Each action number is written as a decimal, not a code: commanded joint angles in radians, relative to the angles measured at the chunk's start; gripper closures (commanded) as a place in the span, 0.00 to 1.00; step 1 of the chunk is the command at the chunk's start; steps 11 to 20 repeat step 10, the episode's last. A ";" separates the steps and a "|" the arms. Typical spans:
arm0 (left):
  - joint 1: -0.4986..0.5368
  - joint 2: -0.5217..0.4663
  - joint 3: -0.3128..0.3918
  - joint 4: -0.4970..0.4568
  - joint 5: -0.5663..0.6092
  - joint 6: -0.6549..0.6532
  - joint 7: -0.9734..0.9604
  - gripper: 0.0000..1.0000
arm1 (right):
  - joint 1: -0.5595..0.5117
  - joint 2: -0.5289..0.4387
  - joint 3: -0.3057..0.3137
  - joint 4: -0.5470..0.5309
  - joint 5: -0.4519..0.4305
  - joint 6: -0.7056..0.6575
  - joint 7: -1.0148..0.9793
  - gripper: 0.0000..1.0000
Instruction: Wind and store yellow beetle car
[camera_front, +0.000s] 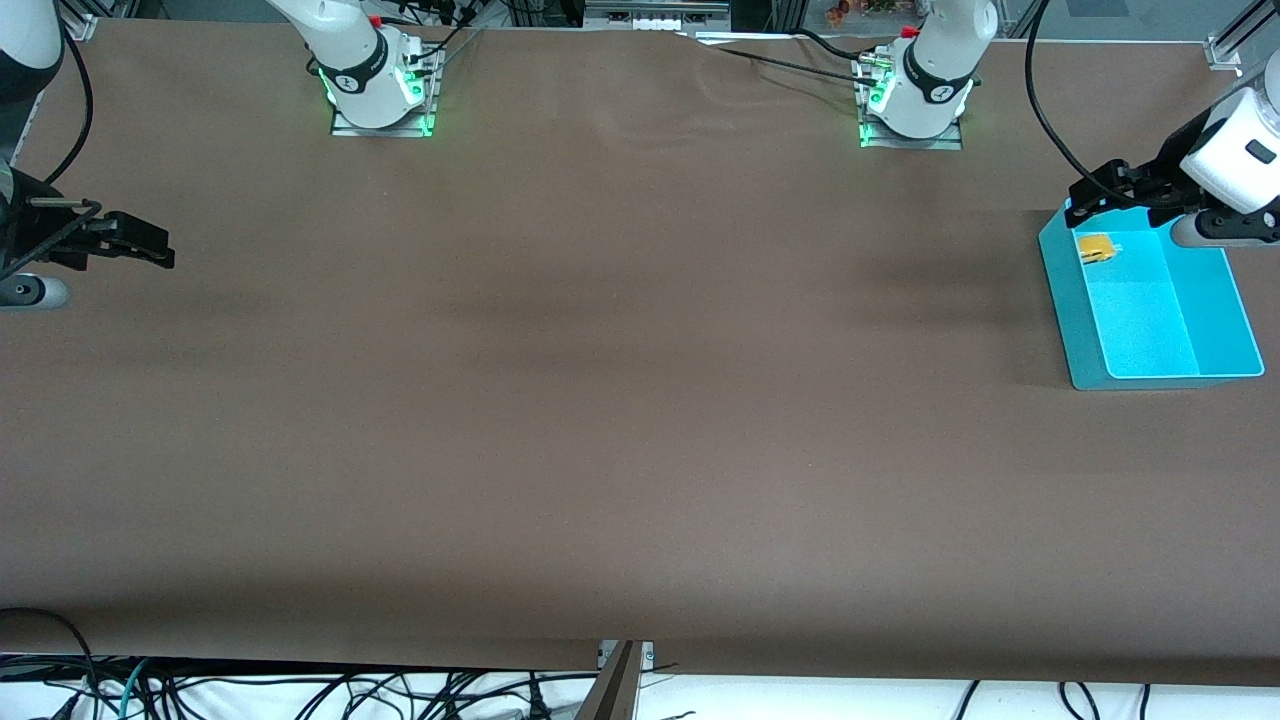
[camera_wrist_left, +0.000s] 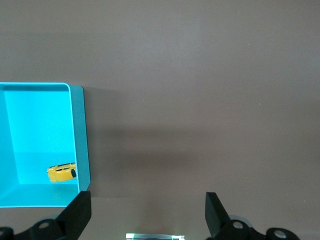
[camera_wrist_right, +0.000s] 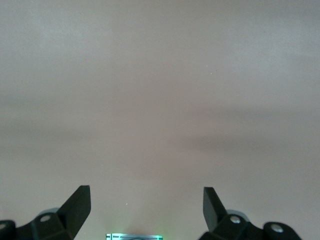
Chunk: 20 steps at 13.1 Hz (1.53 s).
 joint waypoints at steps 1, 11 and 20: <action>-0.007 -0.007 0.005 0.001 -0.019 -0.014 -0.001 0.00 | 0.002 -0.003 -0.004 0.006 0.009 -0.006 0.010 0.01; -0.007 -0.005 0.005 0.005 -0.007 0.005 -0.002 0.00 | 0.002 -0.003 -0.004 0.006 0.009 -0.006 0.010 0.01; -0.007 -0.005 0.005 0.005 -0.007 0.005 -0.002 0.00 | 0.002 -0.003 -0.004 0.006 0.009 -0.006 0.010 0.01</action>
